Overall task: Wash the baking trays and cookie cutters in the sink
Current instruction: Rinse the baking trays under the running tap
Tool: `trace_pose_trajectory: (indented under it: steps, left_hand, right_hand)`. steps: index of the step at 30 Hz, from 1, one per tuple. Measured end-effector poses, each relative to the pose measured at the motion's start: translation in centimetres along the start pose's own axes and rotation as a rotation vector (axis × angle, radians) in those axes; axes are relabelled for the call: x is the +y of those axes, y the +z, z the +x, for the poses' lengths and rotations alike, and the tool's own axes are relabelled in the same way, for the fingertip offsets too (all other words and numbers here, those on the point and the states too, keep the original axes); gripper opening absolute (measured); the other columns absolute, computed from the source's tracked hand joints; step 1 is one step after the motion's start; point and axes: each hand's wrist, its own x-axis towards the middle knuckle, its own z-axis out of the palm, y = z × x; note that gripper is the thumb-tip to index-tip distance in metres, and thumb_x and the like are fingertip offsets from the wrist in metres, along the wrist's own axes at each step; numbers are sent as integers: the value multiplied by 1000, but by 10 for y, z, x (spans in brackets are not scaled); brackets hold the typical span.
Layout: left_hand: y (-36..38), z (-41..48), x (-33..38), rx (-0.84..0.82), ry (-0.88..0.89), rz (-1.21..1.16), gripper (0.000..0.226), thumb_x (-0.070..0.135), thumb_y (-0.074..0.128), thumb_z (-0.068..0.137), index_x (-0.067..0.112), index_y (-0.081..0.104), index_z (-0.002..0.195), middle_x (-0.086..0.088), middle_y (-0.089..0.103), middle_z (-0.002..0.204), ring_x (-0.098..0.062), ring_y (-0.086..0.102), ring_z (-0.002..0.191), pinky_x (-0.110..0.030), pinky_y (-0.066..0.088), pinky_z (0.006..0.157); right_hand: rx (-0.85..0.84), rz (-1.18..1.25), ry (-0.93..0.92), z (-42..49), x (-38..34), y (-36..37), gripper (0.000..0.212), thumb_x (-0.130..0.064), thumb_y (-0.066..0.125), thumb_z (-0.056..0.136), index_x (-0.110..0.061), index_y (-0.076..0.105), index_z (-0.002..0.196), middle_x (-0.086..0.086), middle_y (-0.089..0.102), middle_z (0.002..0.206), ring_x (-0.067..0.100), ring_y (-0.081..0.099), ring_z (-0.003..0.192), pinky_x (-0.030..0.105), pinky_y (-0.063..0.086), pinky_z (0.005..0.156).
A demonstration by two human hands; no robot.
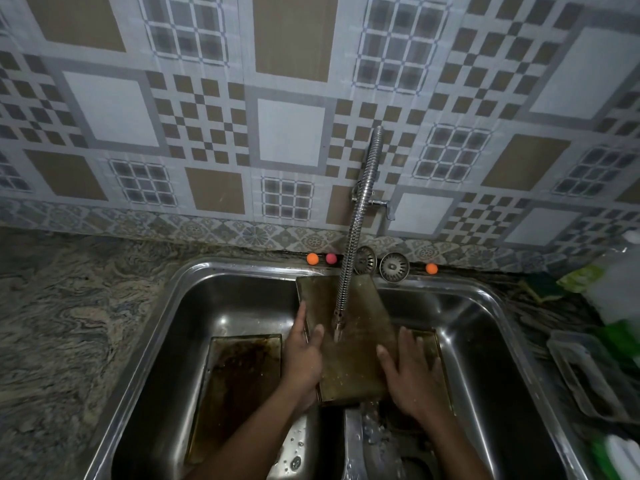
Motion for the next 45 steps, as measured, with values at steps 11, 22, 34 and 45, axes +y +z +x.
trace_pose_trajectory:
  steps: [11,22,34,45]
  left_hand:
    - [6,1,9,-28,-17,-6,37,51,28,102,47,49,132,14,63,121,1,62,104,-19,49,91]
    - [-5,-1,4,-83,73,103,46,27,51,100,35,42,144,1,63,131,-10,64,113,-30,54,95]
    - [-2,11,8,-65,77,80,39,22,44,104,29,47,143,5,65,128,-3,64,111,-21,49,96]
    - [27,-7,5,-163,81,142,35,7,51,100,28,61,125,2,74,96,-15,64,82,-31,52,74]
  right_hand:
    - [-134,-120,-502,-15,-82,9,57,-40,13,104,-25,-9,155,-8,-8,162,9,-14,148,44,-9,121]
    - [18,113,-91,106,-62,-3,54,-49,29,99,-17,39,141,10,39,149,31,34,139,52,30,111]
    - [40,-55,-557,18,-82,16,60,-49,2,99,-30,4,156,-13,-3,162,5,-10,148,37,-4,122]
    - [89,35,-50,-11,-19,10,56,-42,16,104,-24,7,156,-4,-5,162,23,-6,150,45,3,121]
